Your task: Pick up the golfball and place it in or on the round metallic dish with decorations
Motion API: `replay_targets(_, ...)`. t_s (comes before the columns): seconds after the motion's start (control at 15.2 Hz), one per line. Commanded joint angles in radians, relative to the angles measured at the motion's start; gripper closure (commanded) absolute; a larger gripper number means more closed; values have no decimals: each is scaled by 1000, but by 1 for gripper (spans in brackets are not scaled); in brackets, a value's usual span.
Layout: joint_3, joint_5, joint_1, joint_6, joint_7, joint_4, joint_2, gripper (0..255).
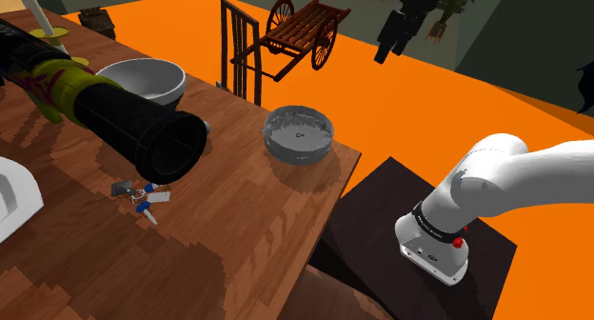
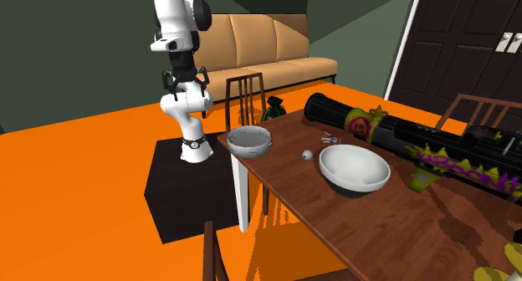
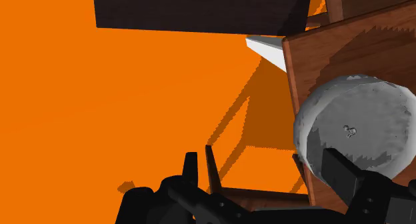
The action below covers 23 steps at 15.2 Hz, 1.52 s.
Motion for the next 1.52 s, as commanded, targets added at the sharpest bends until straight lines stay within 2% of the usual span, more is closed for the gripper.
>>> replay_targets(0.0, 0, 0, 0, 0, 0, 0, 0, 0)
replay_targets(0.46, 161, 67, 23, 142, 183, -12, 96, 0)
replay_targets(0.86, 302, 85, 25, 260, 344, 34, 233, 0)
replay_targets(1.19, 421, 54, 10, 347, 490, 111, 381, 0)
replay_targets(1.45, 515, -13, -6, 400, 624, 198, 522, 0)
